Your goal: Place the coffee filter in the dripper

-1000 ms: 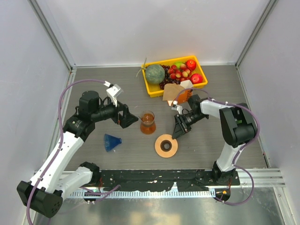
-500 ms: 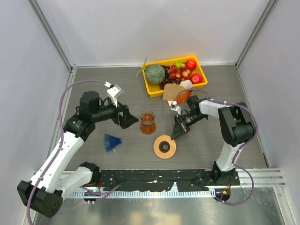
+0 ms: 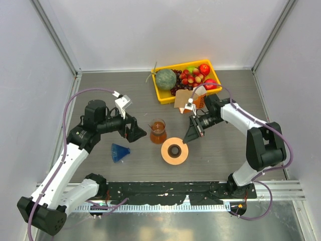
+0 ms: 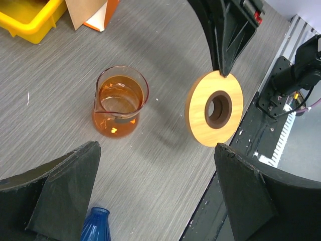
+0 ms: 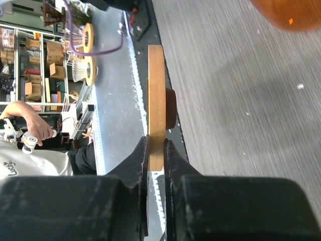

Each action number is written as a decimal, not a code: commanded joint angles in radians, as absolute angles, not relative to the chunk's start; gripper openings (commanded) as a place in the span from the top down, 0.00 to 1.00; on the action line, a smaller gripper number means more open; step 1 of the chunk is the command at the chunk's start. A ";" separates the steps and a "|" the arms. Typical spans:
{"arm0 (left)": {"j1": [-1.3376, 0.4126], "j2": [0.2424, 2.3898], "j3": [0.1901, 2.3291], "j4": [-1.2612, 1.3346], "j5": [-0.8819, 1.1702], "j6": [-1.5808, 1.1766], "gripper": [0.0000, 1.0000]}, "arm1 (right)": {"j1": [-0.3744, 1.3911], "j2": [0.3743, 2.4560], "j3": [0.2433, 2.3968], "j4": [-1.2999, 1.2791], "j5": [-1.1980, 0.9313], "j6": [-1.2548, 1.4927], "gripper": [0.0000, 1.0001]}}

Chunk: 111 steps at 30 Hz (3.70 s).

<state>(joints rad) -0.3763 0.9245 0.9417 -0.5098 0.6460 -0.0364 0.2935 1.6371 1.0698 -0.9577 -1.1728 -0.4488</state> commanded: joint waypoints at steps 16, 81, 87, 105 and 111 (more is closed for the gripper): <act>-0.359 0.877 0.953 -0.422 0.692 -0.162 0.00 | 0.299 1.603 0.848 1.226 -1.180 1.517 0.95; -0.328 0.920 0.936 -0.370 0.687 -0.252 0.00 | 0.330 1.816 0.770 0.995 -1.068 1.278 0.89; -0.328 0.925 0.939 -0.374 0.686 -0.249 0.01 | 0.330 1.819 0.765 0.940 -1.066 1.243 0.82; -0.235 1.006 0.991 -0.515 0.730 -0.010 0.00 | 0.291 1.730 0.755 0.884 -1.071 1.201 0.10; -0.083 1.081 1.016 -0.559 0.873 0.176 0.00 | 0.252 1.638 0.744 0.715 -1.095 1.057 0.02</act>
<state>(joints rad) -0.1574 1.0573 0.9726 -0.5323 0.7521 0.0242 0.2764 1.7351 0.7418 0.8085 -1.0672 1.1812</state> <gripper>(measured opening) 0.995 0.966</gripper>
